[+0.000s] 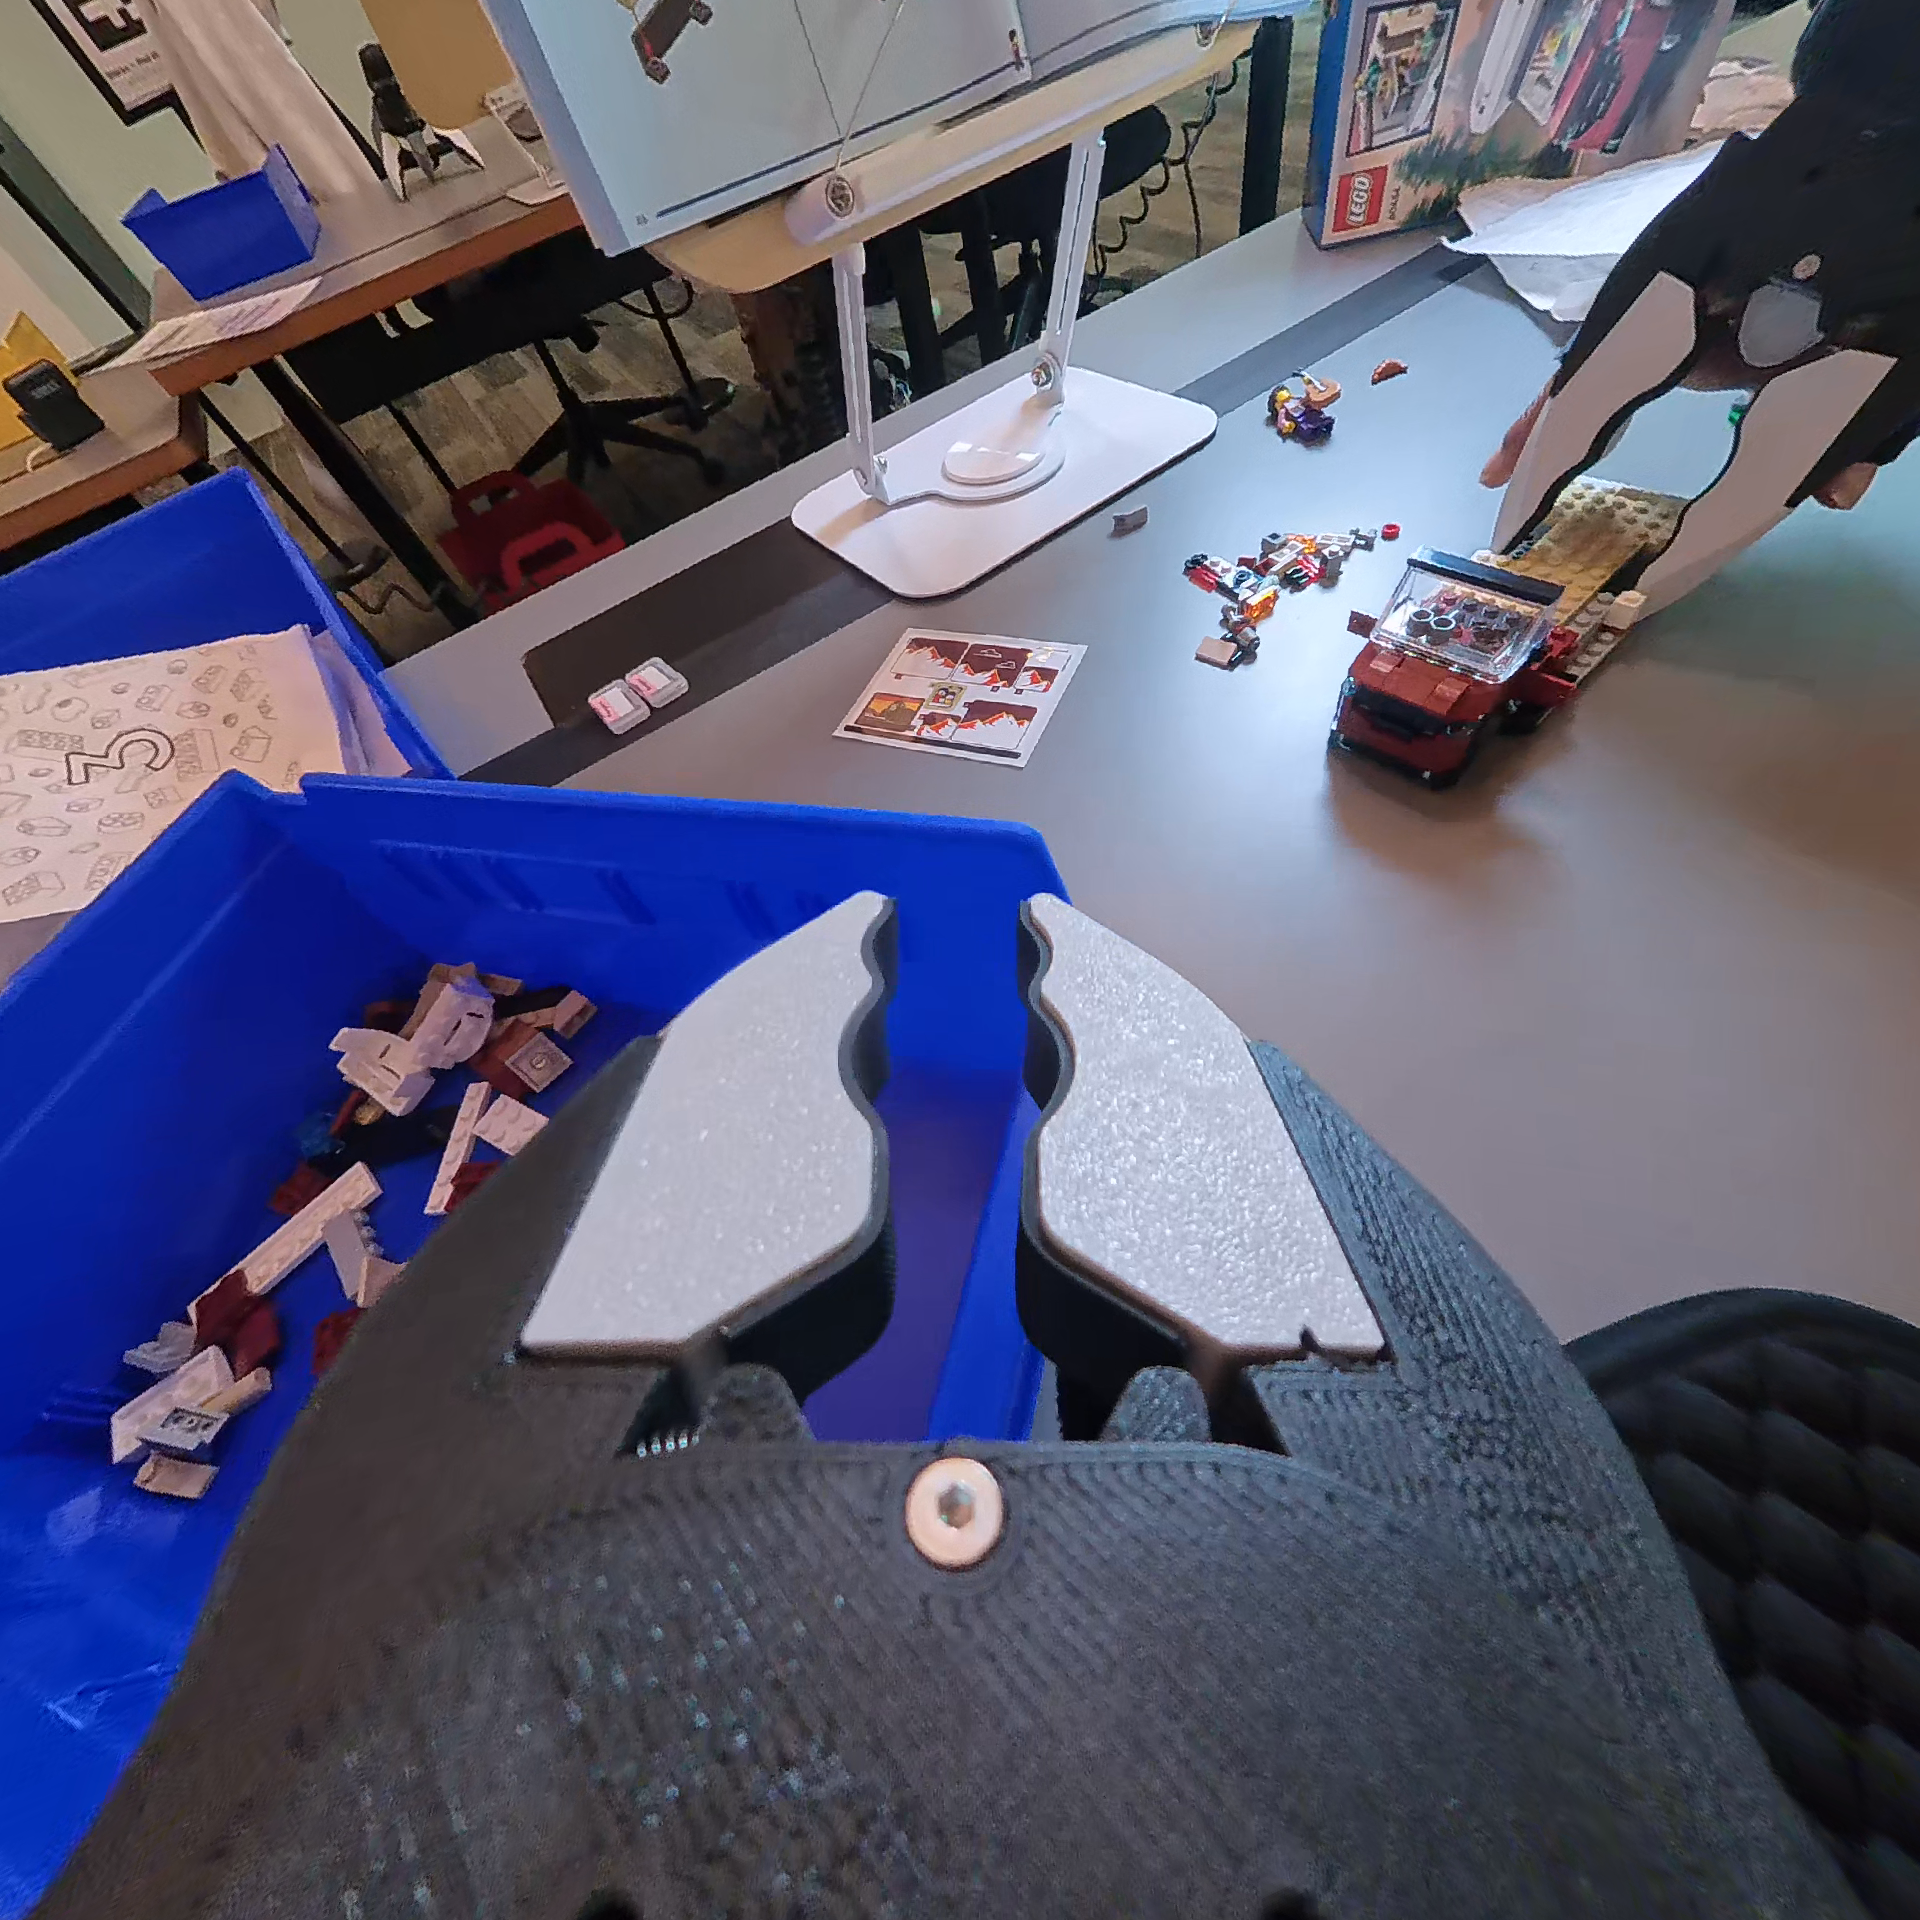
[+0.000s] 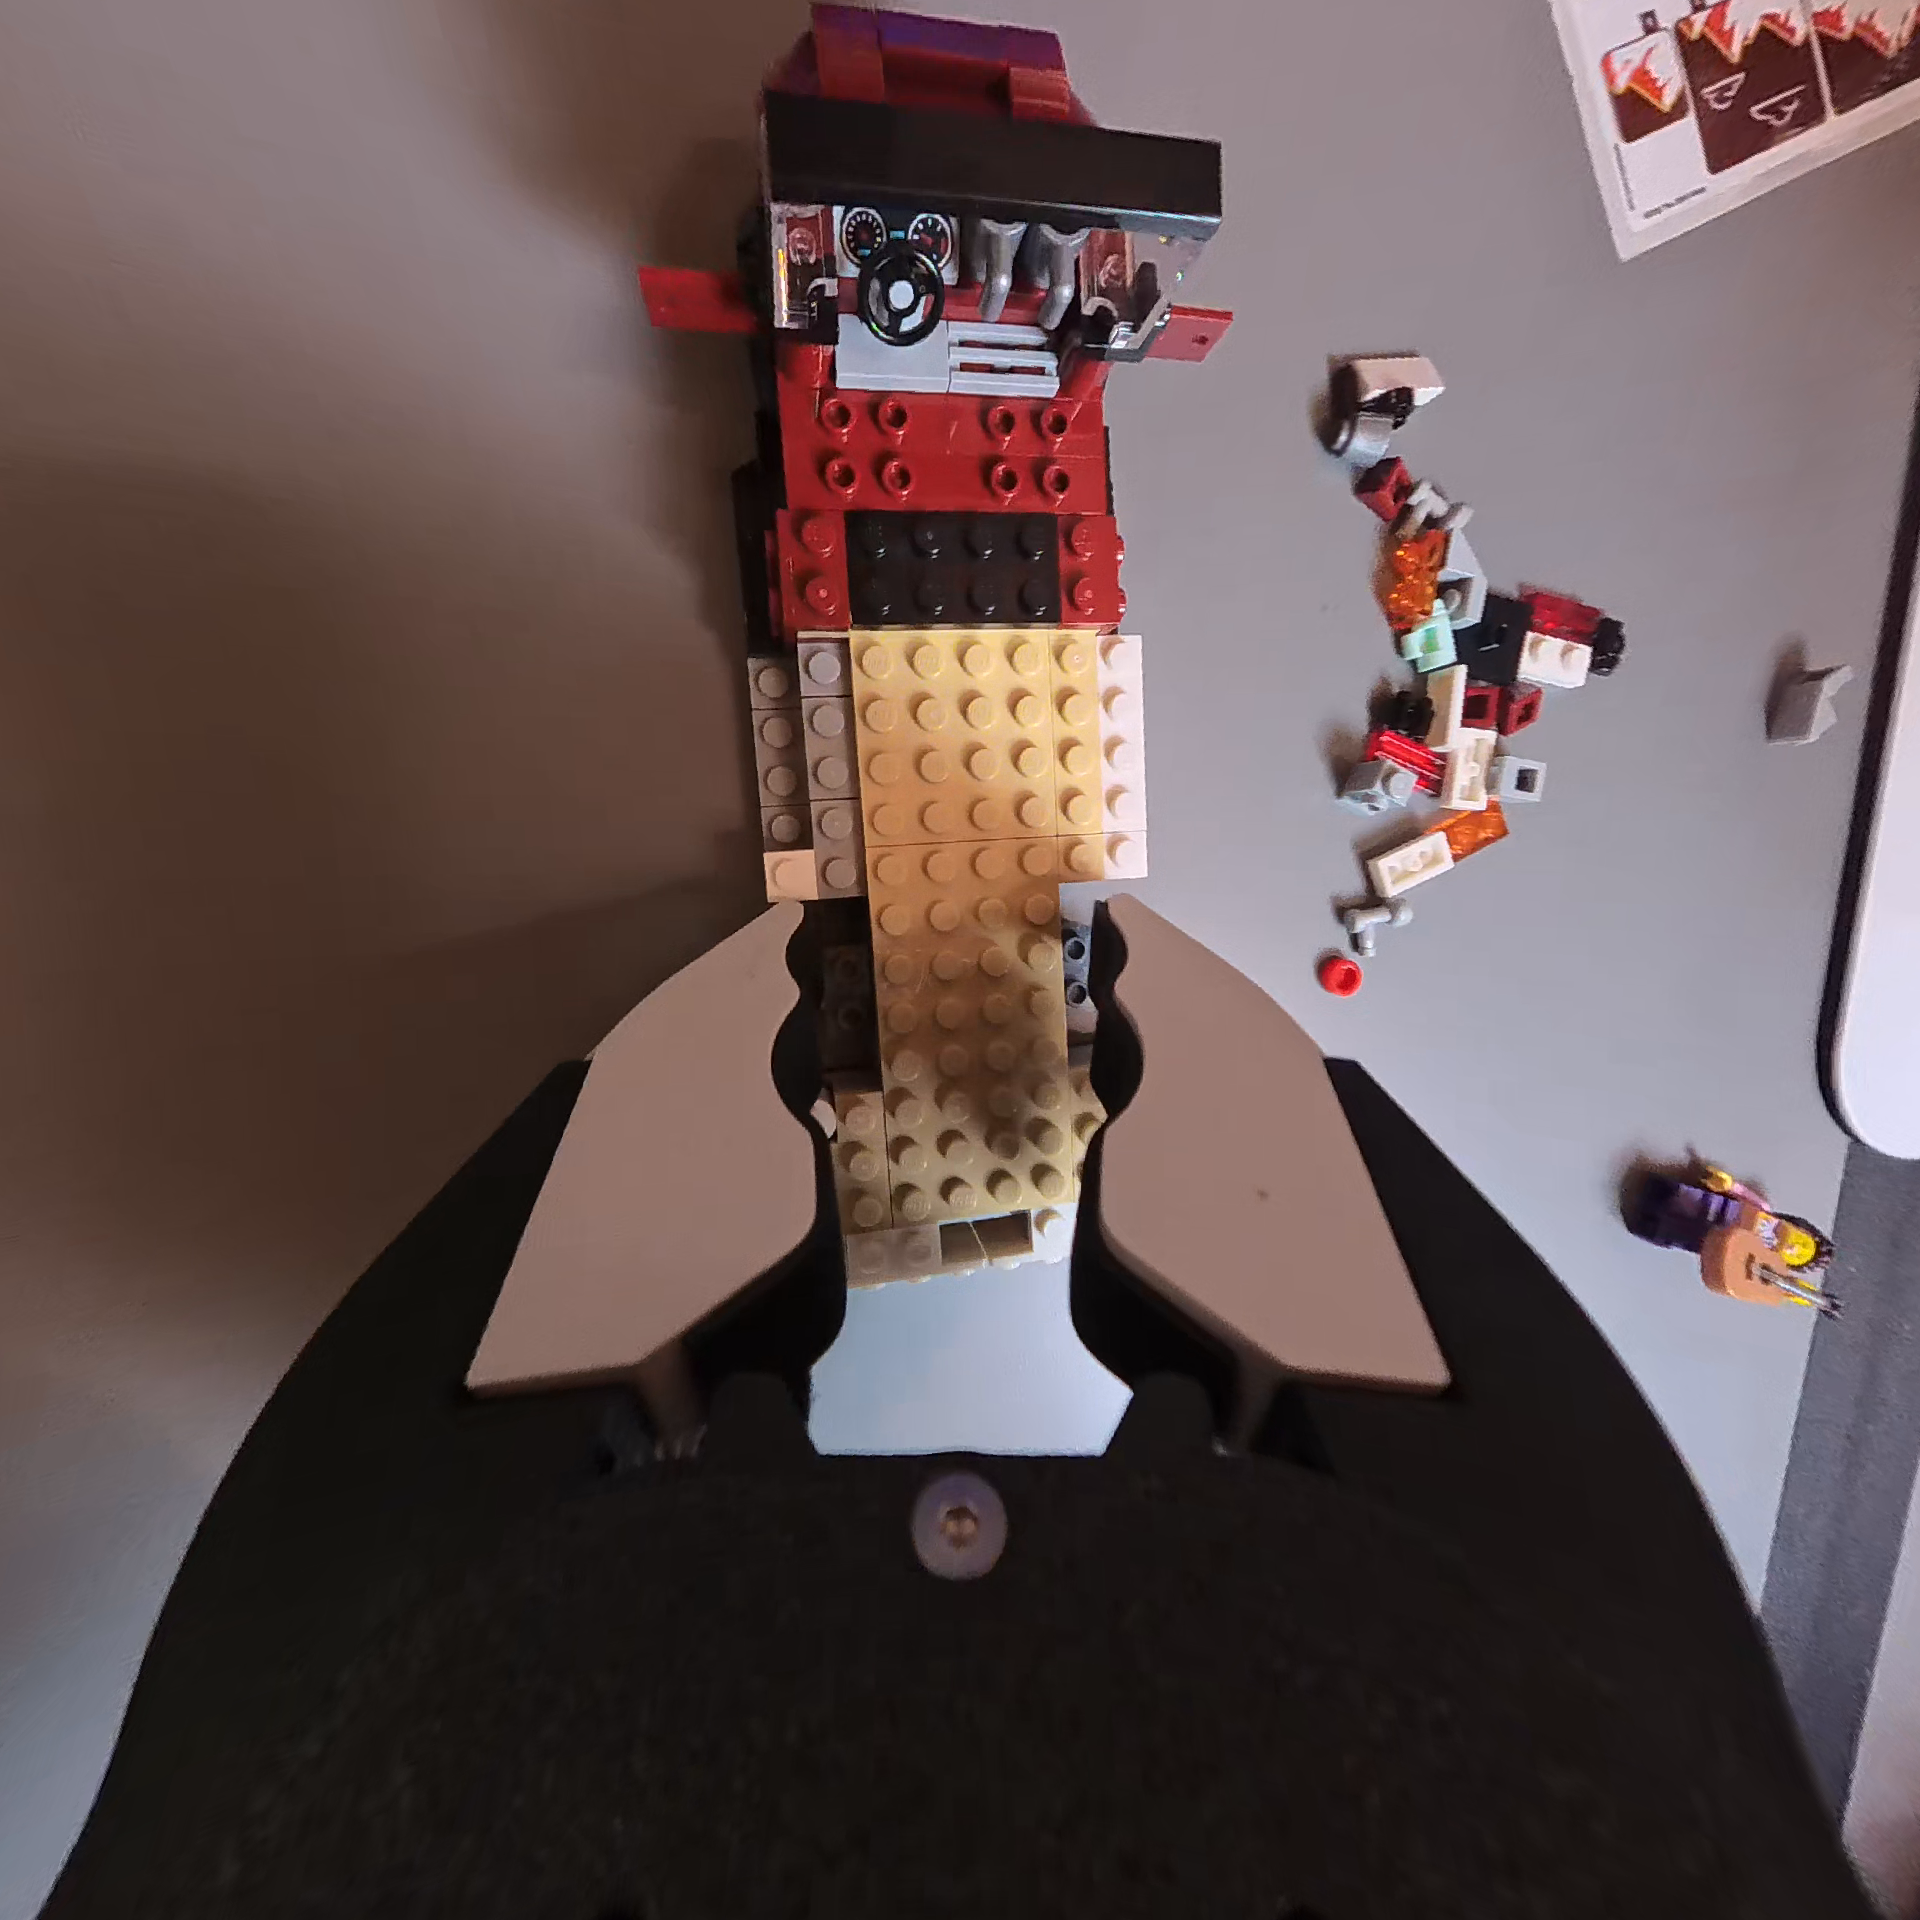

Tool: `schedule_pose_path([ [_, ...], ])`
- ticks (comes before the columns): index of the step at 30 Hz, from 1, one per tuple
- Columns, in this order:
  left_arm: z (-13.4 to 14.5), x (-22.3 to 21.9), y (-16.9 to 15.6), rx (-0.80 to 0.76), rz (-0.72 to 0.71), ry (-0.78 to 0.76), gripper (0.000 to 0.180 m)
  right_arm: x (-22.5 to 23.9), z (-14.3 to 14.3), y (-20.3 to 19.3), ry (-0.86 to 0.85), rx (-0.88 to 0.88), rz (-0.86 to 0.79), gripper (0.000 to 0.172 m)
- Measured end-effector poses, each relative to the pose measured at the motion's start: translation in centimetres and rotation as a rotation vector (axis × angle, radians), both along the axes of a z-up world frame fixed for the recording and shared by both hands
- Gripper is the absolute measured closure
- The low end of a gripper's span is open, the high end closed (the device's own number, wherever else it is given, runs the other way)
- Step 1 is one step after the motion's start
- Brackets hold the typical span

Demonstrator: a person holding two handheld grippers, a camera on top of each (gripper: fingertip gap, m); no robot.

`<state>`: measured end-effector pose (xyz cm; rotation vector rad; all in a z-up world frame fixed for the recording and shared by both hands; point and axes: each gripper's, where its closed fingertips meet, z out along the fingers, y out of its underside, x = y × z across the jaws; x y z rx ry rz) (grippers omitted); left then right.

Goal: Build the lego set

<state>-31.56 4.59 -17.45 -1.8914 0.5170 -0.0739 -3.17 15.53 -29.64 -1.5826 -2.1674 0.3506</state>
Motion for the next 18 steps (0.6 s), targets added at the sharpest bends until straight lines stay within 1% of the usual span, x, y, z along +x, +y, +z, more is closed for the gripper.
schedule_pose_path([
  [1,0.0,-0.1,0.0,0.001,0.003,-0.006,0.159,-0.1,0.4,0.0,0.022,0.002,-0.015,0.121],
  [3,0.1,-0.3,0.0,0.009,0.010,-0.019,0.159,-0.7,2.3,-0.3,0.138,-0.014,-0.053,0.116],
  [7,0.4,-1.2,0.0,0.034,0.036,-0.044,0.160,-0.8,8.3,-1.7,0.502,-0.059,-0.197,0.117],
  [9,0.7,-1.5,0.1,0.049,0.045,-0.058,0.160,0.2,10.7,-2.1,0.675,-0.054,-0.314,0.120],
  [11,1.0,-1.8,0.1,0.067,0.056,-0.057,0.160,1.6,12.3,-2.8,0.830,-0.083,-0.429,0.126],
  [14,1.5,-2.3,0.2,0.085,0.075,-0.062,0.160,3.8,13.0,-3.7,0.963,-0.078,-0.587,0.146],
  [16,2.0,-2.9,0.2,0.095,0.093,-0.057,0.160,5.4,12.6,-3.9,1.001,-0.025,-0.652,0.166],
  [17,2.3,-3.3,0.2,0.098,0.107,-0.049,0.160,6.1,12.5,-3.8,1.020,0.005,-0.675,0.172],
  [18,2.6,-3.9,0.2,0.098,0.122,-0.043,0.160,6.7,12.4,-3.7,1.043,0.025,-0.688,0.172],
])
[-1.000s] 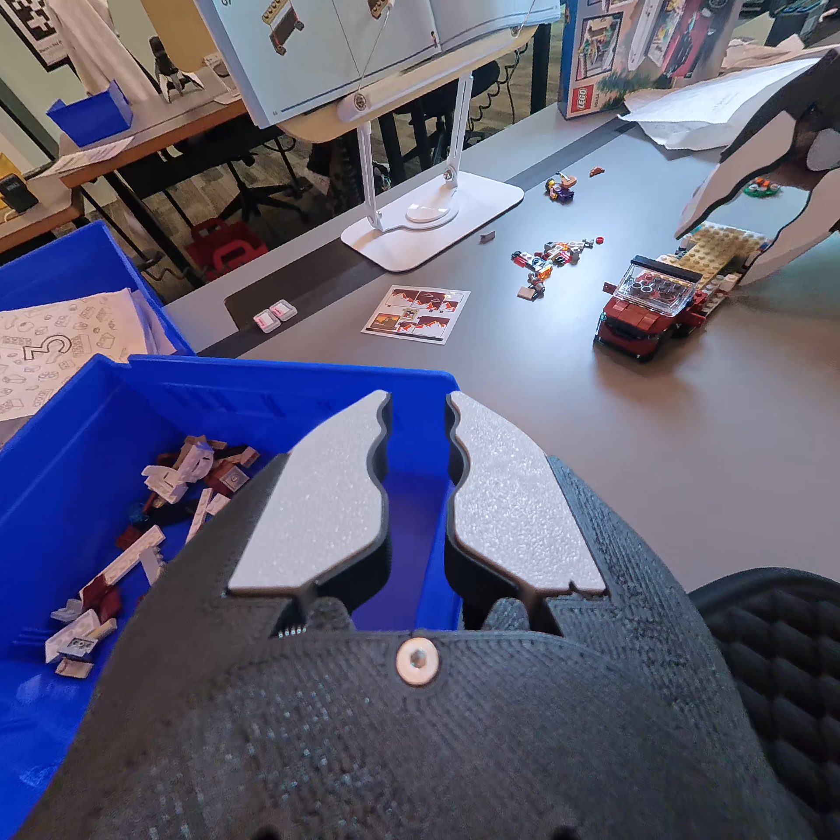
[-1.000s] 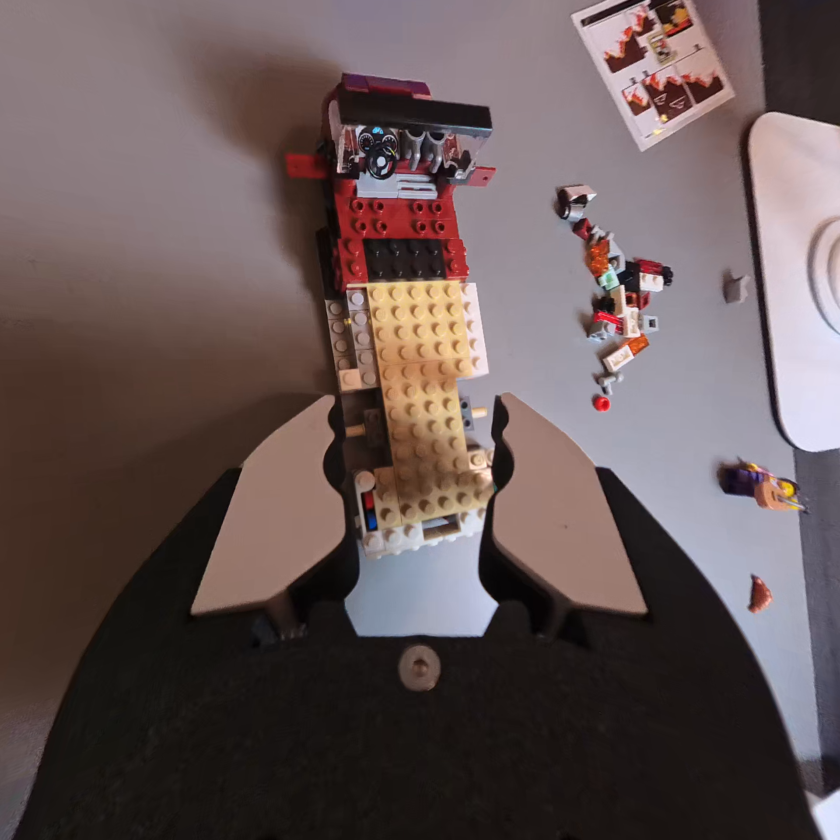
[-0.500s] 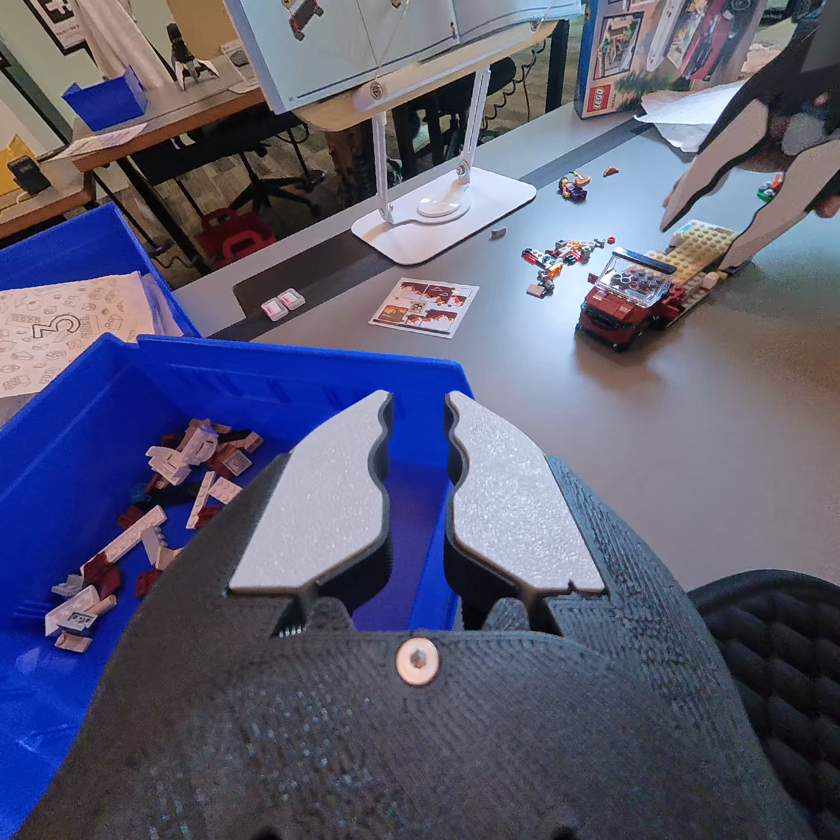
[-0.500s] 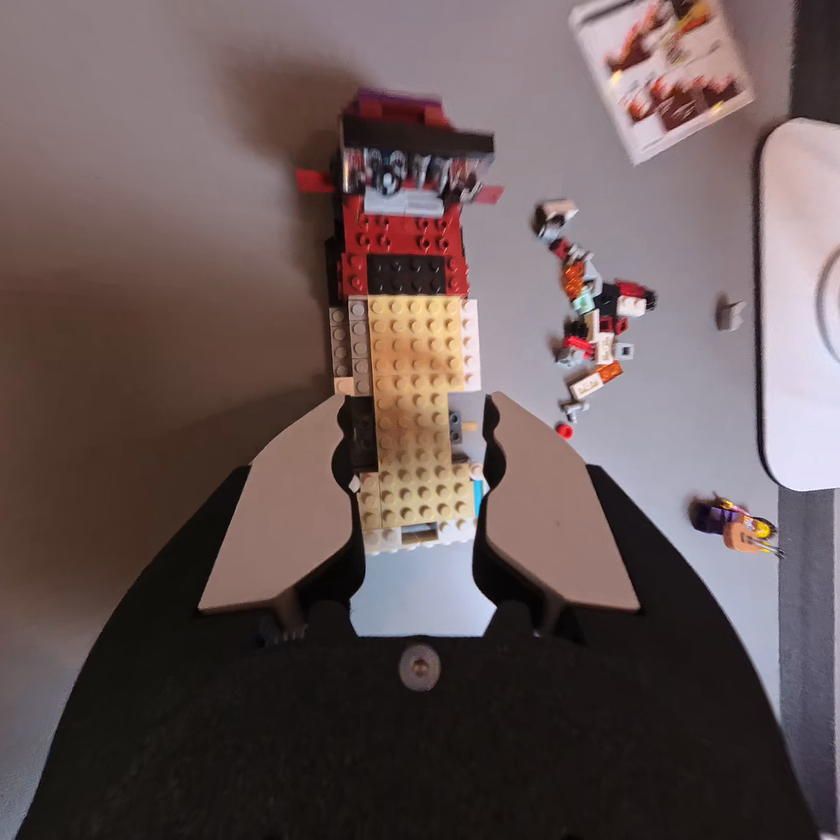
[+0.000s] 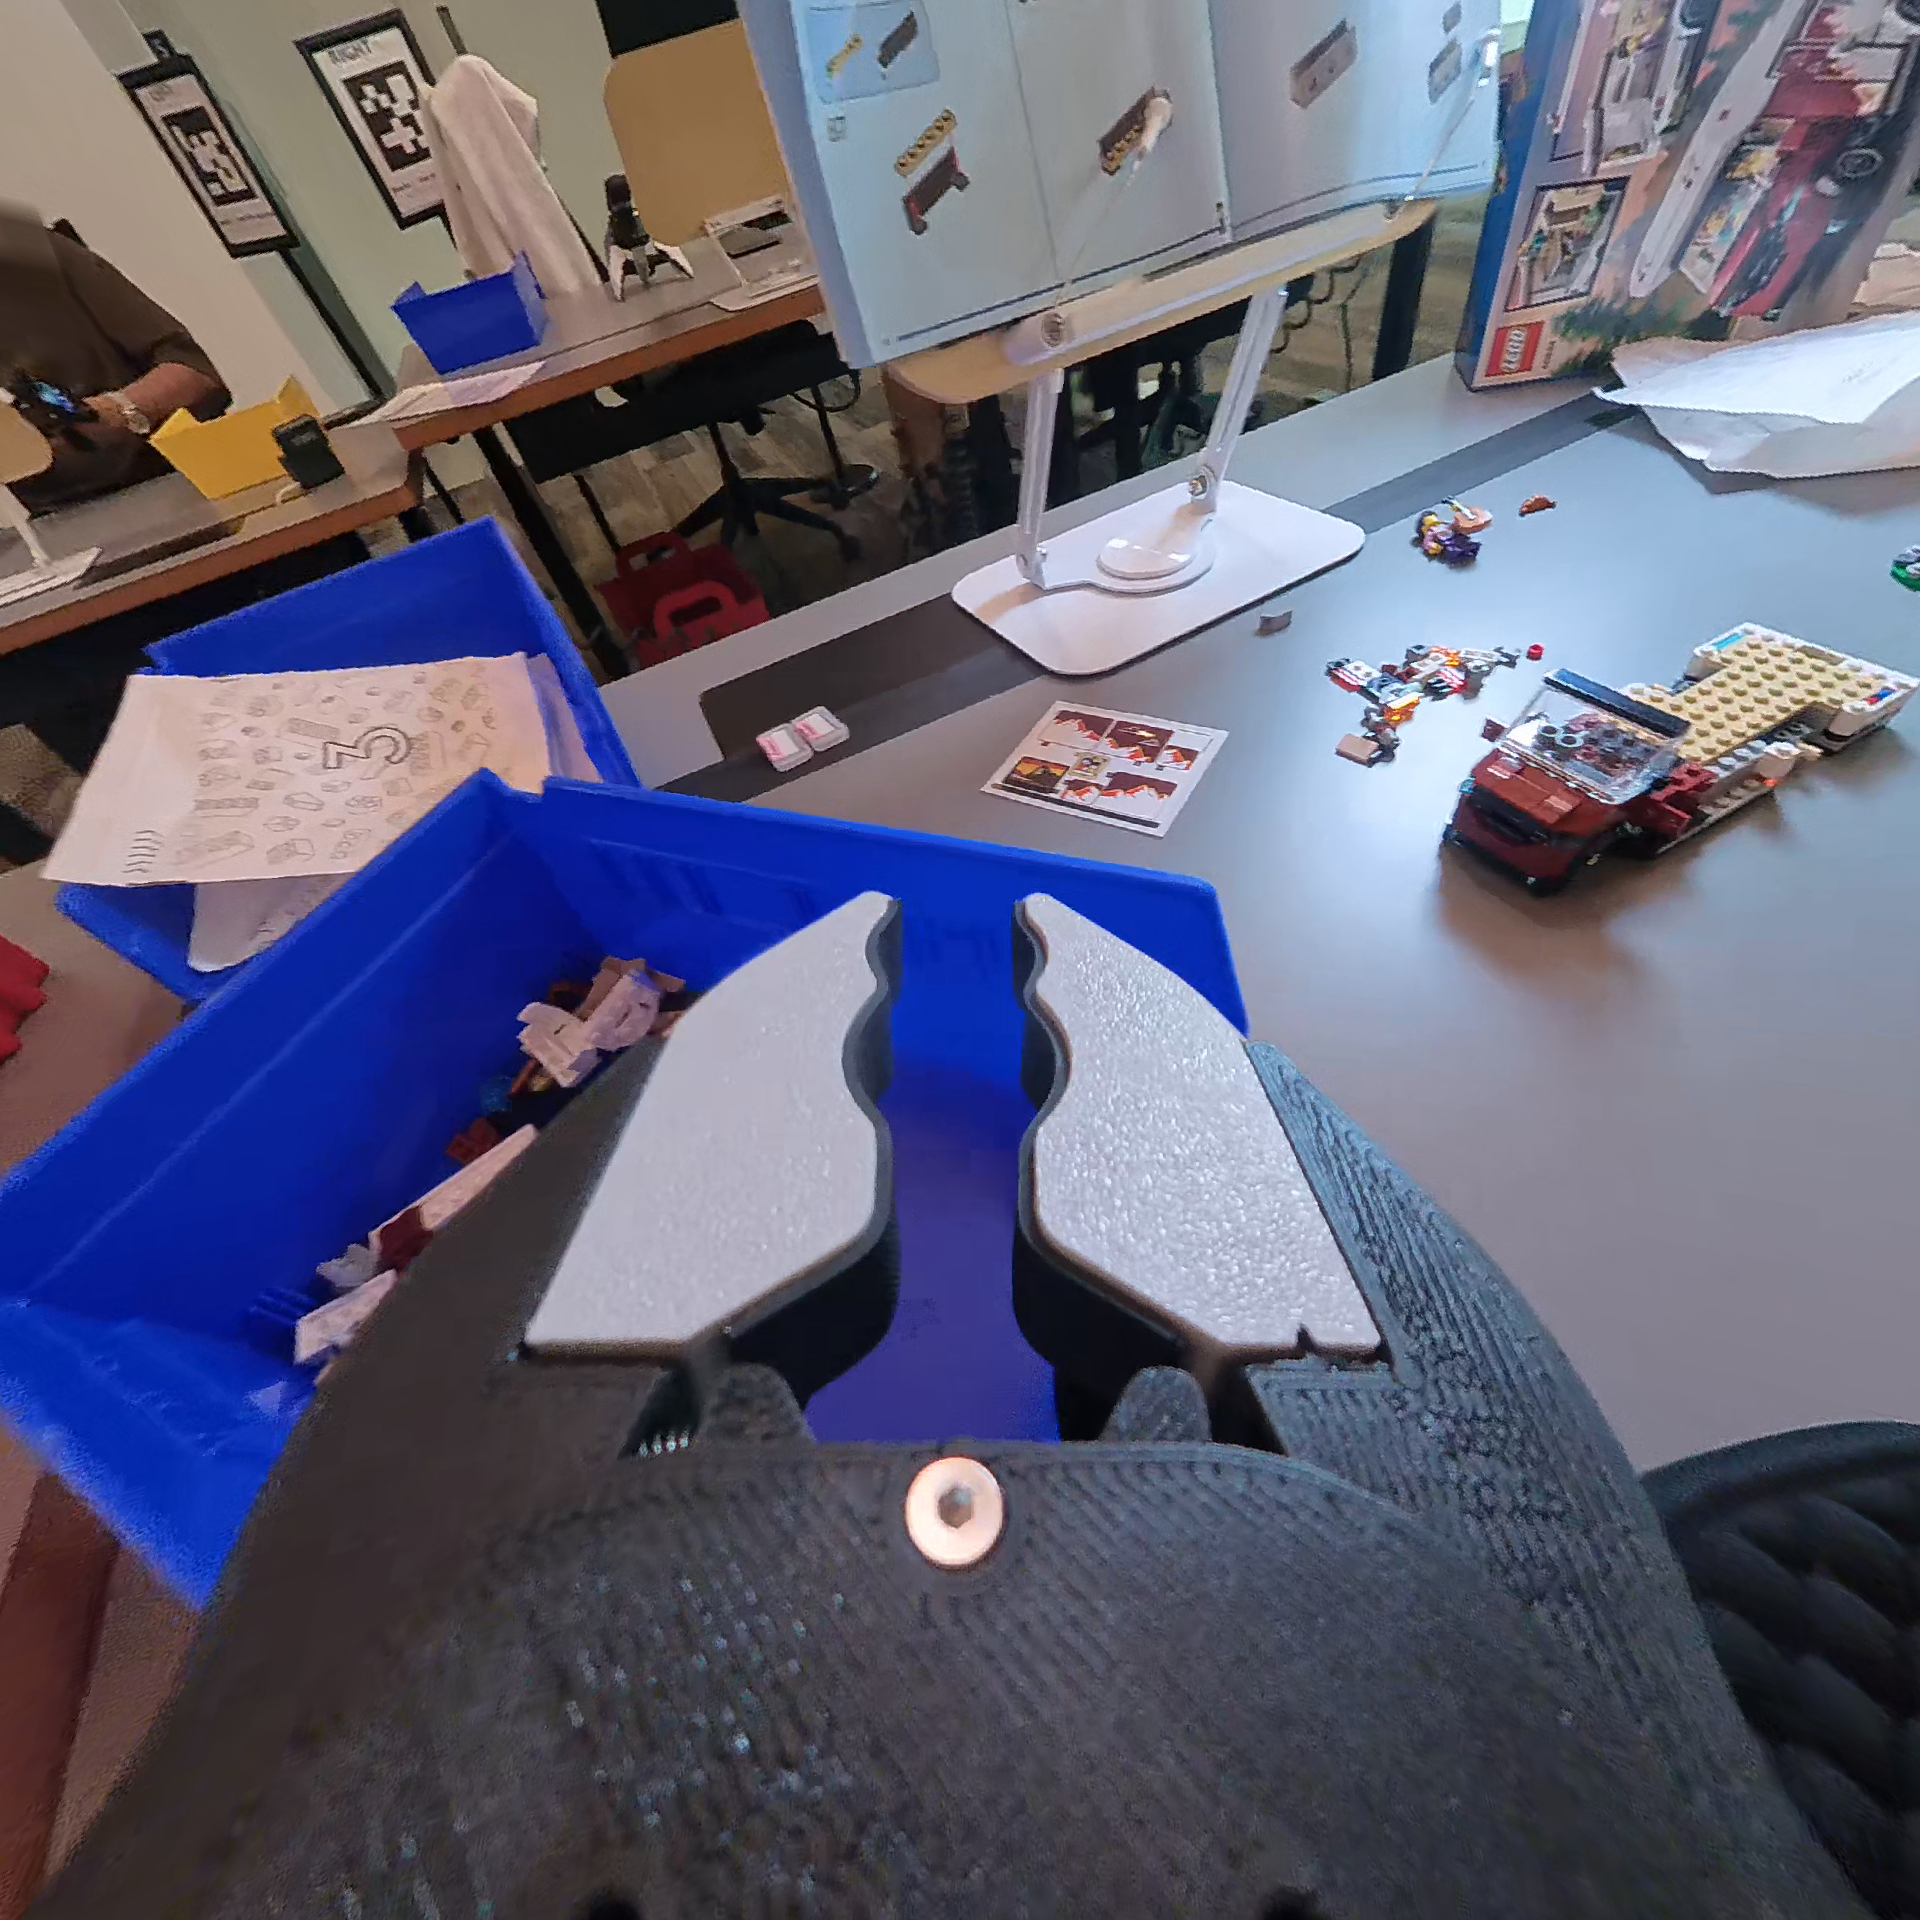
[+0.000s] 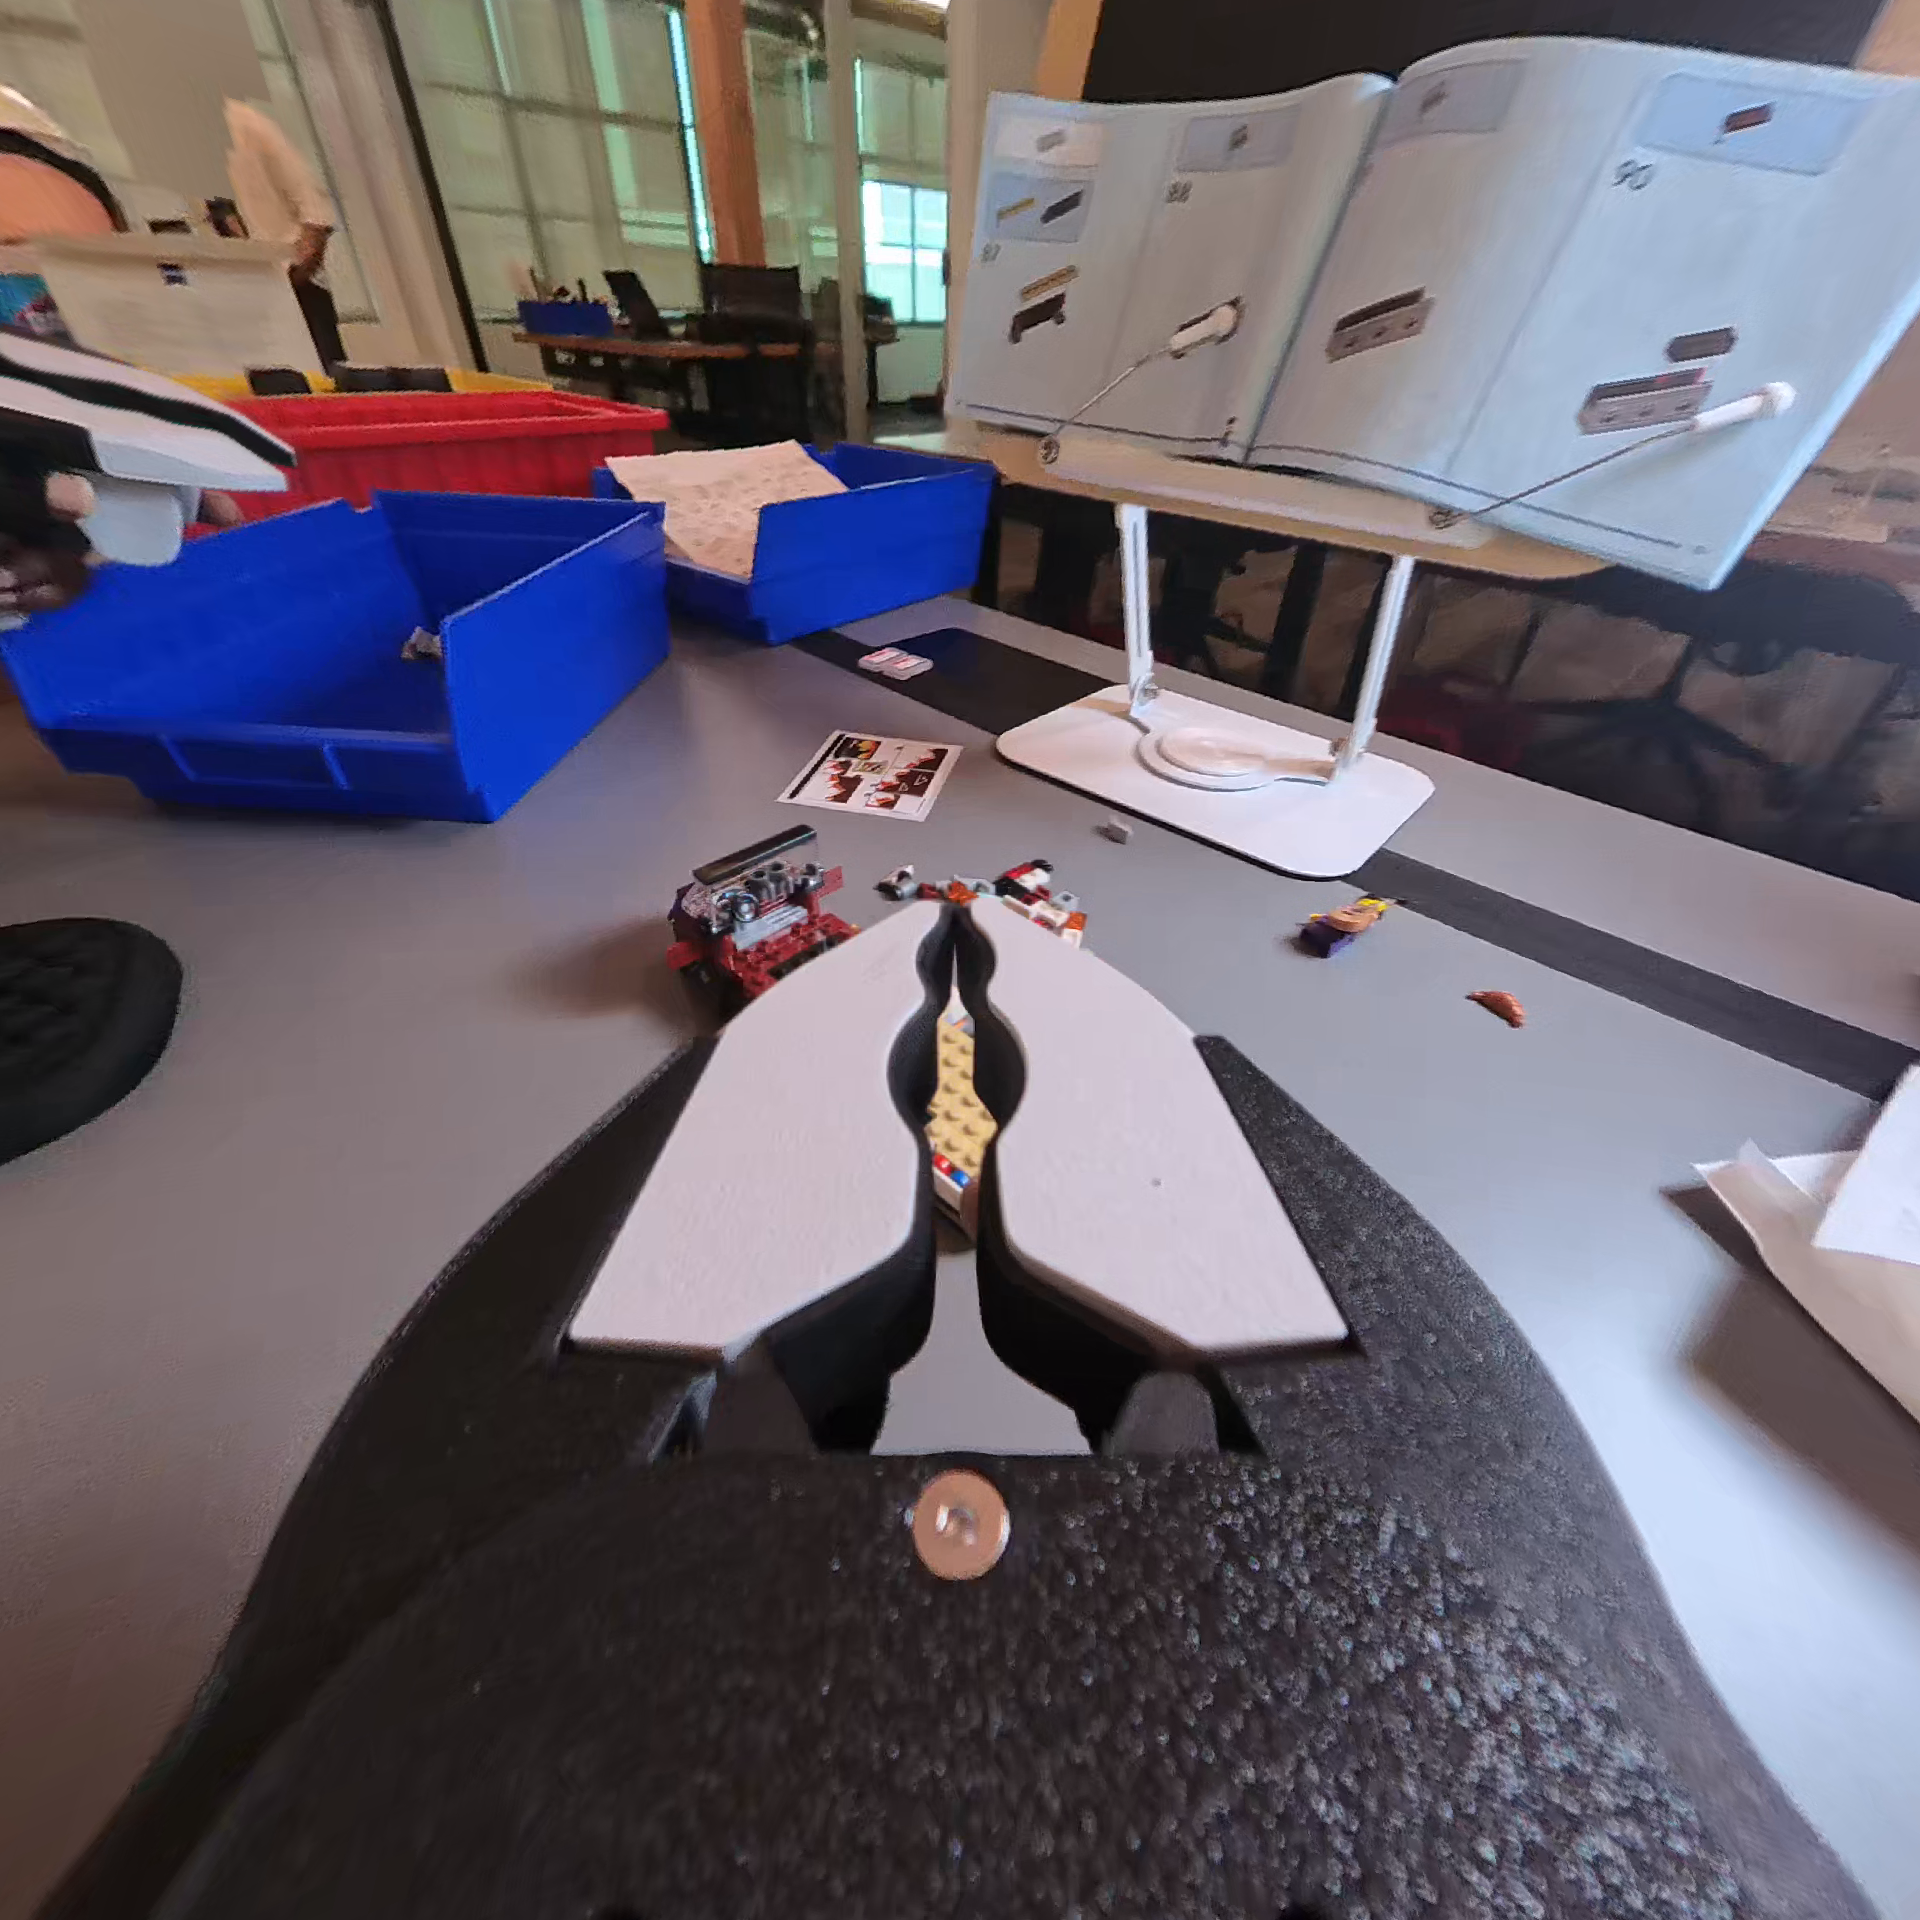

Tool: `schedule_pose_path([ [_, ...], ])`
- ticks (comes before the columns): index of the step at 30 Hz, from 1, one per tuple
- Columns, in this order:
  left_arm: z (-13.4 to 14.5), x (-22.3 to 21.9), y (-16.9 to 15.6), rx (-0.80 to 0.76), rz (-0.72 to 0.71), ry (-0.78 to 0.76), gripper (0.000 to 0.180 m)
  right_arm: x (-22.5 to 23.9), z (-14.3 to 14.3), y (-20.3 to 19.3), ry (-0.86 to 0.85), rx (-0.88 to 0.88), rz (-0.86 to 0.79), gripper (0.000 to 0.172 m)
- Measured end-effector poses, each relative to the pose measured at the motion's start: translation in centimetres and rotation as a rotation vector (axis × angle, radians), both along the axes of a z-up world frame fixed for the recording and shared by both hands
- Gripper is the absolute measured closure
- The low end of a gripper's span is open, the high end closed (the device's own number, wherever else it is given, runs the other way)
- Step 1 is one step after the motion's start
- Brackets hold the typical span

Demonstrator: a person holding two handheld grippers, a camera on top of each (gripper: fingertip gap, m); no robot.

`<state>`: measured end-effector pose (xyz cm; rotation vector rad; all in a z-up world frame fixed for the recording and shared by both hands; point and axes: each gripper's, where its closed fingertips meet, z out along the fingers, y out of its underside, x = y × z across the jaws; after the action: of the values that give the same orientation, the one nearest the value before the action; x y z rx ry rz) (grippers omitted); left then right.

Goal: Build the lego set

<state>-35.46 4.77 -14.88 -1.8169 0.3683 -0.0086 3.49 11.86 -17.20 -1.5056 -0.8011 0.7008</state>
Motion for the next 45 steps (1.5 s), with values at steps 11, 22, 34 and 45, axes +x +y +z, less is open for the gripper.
schedule_pose_path([
  [11,-1.0,-11.7,3.0,-0.414,0.148,0.163,0.162,2.0,-0.9,1.5,0.069,0.003,-0.044,0.171],
  [22,-12.5,-15.8,6.8,-1.065,0.052,0.158,0.145,1.5,-2.2,1.2,-0.022,0.052,-0.039,0.171],
  [34,-14.3,-13.4,14.5,-0.865,0.037,0.040,0.141,1.3,-3.0,1.3,-0.036,0.025,-0.034,0.171],
  [45,-14.6,-12.6,6.9,-1.133,-0.162,0.182,0.155,0.8,-3.2,0.7,-0.049,0.017,0.007,0.172],
])
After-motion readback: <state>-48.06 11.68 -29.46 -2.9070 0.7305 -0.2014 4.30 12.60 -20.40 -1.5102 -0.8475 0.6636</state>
